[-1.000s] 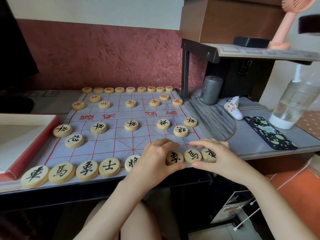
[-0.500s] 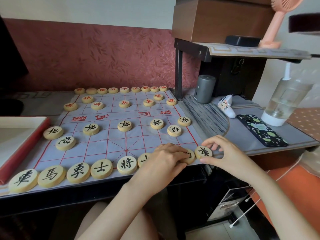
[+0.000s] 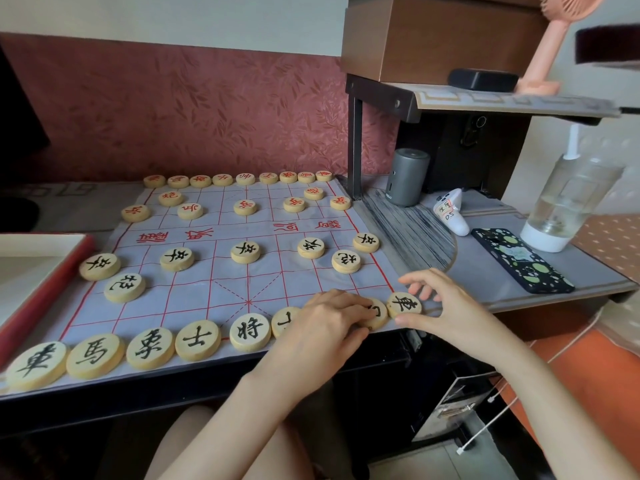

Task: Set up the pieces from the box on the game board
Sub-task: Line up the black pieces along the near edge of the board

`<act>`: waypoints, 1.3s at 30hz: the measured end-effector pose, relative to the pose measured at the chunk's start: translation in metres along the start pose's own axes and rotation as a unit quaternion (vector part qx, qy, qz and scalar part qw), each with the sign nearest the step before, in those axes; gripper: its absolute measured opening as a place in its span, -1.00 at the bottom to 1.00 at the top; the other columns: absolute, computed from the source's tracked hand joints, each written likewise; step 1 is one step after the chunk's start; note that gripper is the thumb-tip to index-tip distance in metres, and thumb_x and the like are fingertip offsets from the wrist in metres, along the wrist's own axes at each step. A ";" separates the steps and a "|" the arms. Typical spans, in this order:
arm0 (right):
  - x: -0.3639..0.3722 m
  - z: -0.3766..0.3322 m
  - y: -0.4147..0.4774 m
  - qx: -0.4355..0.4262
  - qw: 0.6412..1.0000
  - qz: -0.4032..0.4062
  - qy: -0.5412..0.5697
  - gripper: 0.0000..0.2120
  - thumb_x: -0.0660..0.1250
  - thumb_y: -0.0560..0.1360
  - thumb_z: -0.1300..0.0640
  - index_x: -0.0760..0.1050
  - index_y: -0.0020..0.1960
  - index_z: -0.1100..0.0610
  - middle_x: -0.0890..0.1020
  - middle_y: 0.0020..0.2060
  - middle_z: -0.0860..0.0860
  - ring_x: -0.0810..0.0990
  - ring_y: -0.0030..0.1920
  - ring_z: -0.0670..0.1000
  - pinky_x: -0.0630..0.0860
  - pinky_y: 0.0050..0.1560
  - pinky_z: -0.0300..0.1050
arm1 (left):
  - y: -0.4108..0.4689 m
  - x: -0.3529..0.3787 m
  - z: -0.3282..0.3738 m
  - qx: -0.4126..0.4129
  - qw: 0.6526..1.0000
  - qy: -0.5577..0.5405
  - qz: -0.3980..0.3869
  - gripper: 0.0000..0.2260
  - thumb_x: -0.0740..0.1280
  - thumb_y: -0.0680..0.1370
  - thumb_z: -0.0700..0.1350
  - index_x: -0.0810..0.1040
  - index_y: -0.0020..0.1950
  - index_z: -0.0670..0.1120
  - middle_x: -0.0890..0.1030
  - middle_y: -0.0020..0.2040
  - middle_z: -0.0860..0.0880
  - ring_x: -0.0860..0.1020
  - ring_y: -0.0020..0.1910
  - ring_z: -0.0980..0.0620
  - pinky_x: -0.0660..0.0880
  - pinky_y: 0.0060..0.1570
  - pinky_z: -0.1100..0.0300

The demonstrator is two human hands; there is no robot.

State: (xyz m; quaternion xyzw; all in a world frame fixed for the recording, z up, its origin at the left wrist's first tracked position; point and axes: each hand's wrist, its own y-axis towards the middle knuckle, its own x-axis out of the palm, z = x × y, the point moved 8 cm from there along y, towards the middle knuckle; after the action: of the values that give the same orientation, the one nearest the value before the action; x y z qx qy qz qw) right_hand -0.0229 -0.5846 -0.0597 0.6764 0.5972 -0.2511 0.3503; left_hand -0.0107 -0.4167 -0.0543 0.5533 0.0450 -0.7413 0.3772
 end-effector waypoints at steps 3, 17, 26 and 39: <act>0.003 -0.002 -0.001 -0.006 0.999 -0.046 0.015 -0.59 0.48 0.36 0.03 0.44 0.15 -0.19 0.52 -0.01 -0.18 0.46 0.09 -0.22 0.30 0.07 -0.41 | 0.000 -0.001 0.000 0.001 1.000 -0.006 0.007 -0.73 0.26 0.50 -0.07 0.57 0.18 -0.05 0.57 0.20 0.06 0.51 0.16 0.06 0.31 0.23 0.27; 0.004 0.001 0.001 0.006 0.999 -0.033 -0.017 -0.56 0.51 0.32 0.00 0.45 0.14 -0.18 0.48 -0.01 -0.23 0.44 0.11 -0.18 0.33 0.26 -0.14 | 0.000 -0.002 0.002 0.010 1.000 -0.016 0.020 -0.75 0.29 0.51 -0.11 0.55 0.18 -0.06 0.56 0.21 0.07 0.47 0.18 0.07 0.32 0.23 0.28; 0.008 0.011 -0.002 0.017 0.996 -0.089 -0.008 -0.47 0.41 0.43 0.10 0.34 0.23 -0.38 0.49 0.19 -0.32 0.38 0.30 -0.22 0.28 0.37 -0.05 | 0.000 -0.003 0.003 0.011 1.000 -0.016 0.024 -0.74 0.30 0.50 -0.11 0.55 0.18 -0.07 0.56 0.20 0.06 0.47 0.17 0.06 0.33 0.23 0.27; 0.011 -0.025 -0.006 0.004 0.997 -0.078 0.012 -0.39 0.48 0.35 -0.04 0.30 0.29 -0.38 0.34 0.23 -0.27 0.22 0.34 -0.15 0.21 0.36 -0.14 | -0.004 -0.017 -0.008 -0.021 0.997 -0.042 0.056 -0.62 0.28 0.46 0.08 0.45 0.27 0.05 0.48 0.24 0.12 0.40 0.24 0.13 0.30 0.29 0.21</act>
State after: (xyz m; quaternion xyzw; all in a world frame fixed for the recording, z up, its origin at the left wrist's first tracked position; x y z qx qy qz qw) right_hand -0.0287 -0.5584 -0.0529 0.6323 0.6511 -0.2720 0.3198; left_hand -0.0051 -0.4010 -0.0441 0.5152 0.0136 -0.7407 0.4311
